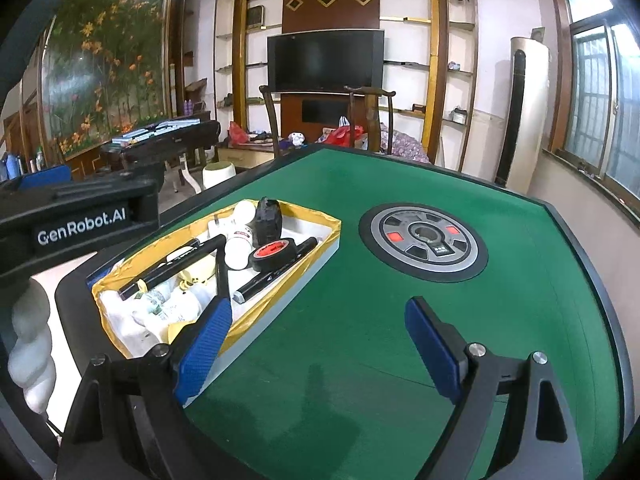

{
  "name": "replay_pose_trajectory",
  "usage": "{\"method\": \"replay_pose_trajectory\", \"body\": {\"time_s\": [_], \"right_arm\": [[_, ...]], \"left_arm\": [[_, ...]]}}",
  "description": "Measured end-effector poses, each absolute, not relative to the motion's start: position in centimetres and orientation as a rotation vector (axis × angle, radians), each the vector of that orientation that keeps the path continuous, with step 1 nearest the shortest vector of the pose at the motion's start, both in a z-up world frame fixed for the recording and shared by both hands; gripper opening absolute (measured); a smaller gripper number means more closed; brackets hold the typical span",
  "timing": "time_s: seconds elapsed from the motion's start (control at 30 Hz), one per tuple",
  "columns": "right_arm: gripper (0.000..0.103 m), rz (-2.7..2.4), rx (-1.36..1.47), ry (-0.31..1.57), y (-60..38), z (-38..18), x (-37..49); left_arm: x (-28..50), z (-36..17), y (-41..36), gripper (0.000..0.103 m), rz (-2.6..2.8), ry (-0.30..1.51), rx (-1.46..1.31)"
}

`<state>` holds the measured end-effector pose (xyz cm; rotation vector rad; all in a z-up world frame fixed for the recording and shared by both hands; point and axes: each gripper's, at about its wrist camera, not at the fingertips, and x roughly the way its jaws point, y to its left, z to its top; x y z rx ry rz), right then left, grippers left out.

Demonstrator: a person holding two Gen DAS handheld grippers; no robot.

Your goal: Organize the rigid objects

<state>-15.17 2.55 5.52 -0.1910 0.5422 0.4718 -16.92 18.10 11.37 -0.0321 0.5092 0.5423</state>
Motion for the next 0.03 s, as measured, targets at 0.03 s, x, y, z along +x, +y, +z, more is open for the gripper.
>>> {"method": "replay_pose_trajectory", "body": {"time_s": [0.03], "right_arm": [[0.088,0.471,-0.188,0.547,2.58,5.47,-15.06]], "left_arm": [[-16.86,11.27,18.24,0.103,0.541,0.514,-0.040]]}}
